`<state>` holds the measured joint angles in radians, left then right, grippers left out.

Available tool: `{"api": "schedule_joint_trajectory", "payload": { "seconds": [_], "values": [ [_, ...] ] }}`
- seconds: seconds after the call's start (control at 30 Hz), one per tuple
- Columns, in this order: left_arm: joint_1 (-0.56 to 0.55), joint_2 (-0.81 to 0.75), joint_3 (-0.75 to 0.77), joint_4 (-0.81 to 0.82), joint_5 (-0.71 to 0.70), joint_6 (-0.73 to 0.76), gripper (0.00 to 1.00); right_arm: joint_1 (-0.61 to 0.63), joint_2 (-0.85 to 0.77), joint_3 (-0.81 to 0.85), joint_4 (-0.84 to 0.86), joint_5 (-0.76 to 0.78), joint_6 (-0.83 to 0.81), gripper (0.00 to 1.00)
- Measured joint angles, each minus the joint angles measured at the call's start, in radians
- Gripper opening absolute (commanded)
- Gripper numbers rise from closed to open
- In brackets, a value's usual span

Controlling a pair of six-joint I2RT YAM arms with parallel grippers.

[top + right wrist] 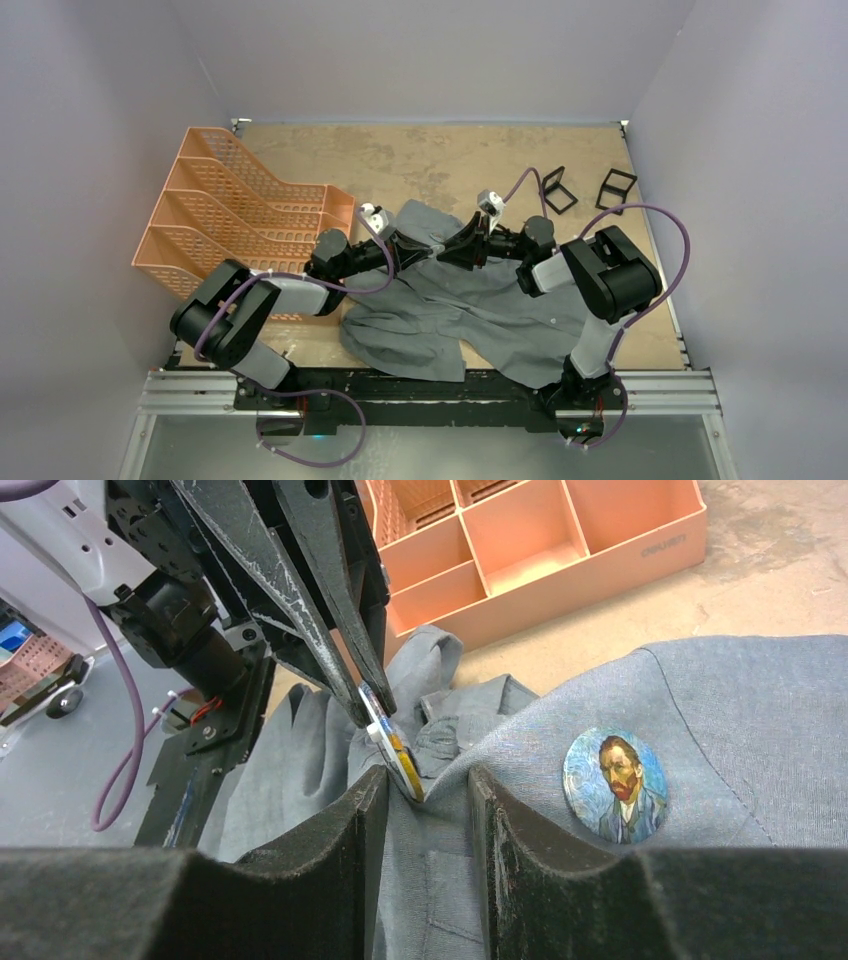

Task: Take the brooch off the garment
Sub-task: Remove the brooch from the clothes.

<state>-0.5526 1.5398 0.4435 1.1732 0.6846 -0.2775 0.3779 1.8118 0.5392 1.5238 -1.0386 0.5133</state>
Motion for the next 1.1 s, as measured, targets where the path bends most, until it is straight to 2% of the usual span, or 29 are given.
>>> {"api": "schedule_joint_trajectory", "payload": {
  "seconds": [0.23,0.47,1.1],
  "values": [
    [-0.004,0.002,0.000,0.000,0.003,0.000,0.00,0.002,-0.017,0.001,0.000,0.000,0.006,0.37],
    [-0.006,0.013,0.000,0.001,0.008,0.000,0.00,0.002,-0.020,0.001,0.001,-0.002,0.012,0.28],
    [-0.006,0.014,0.000,0.026,0.019,-0.020,0.00,0.003,-0.020,0.001,0.001,-0.009,0.029,0.36]
  ]
}}
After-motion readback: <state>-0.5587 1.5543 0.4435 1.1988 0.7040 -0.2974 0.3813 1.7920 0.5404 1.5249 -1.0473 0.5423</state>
